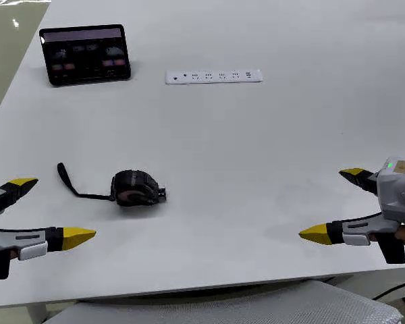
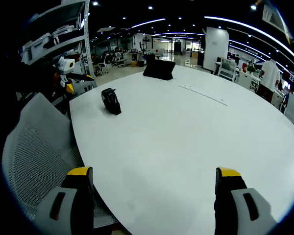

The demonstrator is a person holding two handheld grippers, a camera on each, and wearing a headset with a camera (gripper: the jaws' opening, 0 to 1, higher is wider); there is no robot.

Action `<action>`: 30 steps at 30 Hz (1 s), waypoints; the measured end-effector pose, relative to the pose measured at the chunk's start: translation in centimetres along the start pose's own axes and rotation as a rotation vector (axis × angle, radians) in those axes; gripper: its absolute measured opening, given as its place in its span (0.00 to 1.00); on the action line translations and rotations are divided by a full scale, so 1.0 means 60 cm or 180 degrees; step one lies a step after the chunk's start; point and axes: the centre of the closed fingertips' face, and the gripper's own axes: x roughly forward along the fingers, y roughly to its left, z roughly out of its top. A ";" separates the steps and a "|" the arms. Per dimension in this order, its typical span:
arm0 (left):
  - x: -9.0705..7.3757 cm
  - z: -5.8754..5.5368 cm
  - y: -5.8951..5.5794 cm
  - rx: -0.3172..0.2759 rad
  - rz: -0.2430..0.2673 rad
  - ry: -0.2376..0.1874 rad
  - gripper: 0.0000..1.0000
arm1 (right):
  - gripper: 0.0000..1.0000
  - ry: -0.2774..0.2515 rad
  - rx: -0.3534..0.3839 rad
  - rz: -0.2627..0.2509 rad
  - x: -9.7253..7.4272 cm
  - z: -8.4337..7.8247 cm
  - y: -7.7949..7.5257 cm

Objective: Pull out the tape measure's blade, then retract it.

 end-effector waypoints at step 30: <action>0.141 0.014 -0.035 0.0919 -0.0795 0.0789 0.96 | 1.00 -0.0086 -0.0630 0.0429 0.150 0.109 0.038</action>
